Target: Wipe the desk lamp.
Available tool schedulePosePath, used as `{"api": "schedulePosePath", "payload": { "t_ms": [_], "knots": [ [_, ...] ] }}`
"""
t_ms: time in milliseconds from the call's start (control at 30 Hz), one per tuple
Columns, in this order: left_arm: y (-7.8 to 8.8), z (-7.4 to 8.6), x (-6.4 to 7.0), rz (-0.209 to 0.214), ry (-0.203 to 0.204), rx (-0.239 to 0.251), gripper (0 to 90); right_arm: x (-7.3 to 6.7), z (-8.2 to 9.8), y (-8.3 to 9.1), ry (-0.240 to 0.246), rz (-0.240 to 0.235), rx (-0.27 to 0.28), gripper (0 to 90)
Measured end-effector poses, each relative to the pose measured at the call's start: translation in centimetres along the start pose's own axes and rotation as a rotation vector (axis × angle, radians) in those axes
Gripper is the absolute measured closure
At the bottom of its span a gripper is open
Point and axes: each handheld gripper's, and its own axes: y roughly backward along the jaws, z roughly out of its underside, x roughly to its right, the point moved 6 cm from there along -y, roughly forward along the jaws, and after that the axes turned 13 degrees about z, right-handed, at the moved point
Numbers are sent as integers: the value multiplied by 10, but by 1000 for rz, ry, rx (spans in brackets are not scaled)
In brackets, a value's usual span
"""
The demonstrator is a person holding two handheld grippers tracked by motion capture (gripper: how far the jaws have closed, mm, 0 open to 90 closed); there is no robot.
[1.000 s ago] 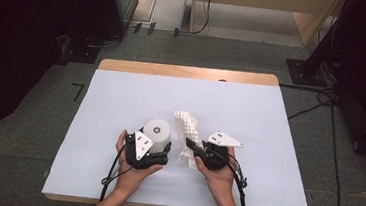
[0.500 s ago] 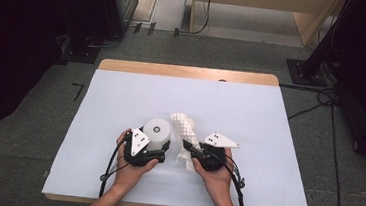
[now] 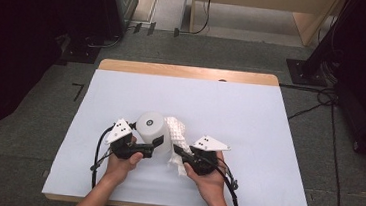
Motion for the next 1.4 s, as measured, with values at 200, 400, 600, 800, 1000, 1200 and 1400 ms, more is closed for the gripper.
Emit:
{"api": "schedulePosePath", "payload": {
  "t_ms": [200, 400, 600, 800, 1000, 1200, 1400],
  "knots": [
    [-4, 3, 3, 39, -13, -32, 90, -1, -3, 2, 3, -6, 12, 787],
    [-13, 10, 11, 45, -56, -87, 90, 2, -15, 12, 7, 1, 58, 789],
    [-18, 12, 17, 53, -74, -109, 90, 3, -29, 27, 20, 2, 114, 789],
    [-7, 1, 10, 57, -33, -49, 90, 1, -16, 15, 26, 5, 63, 789],
    [-3, -1, 5, 36, -30, -40, 90, -1, 1, -1, 25, 4, -3, 789],
    [-11, 5, 12, 39, -60, -72, 90, 1, -10, 8, 15, 7, 35, 790],
    [-21, 13, 19, 65, -67, -109, 90, 8, -24, 22, -1, 23, 91, 790]
  ]
}}
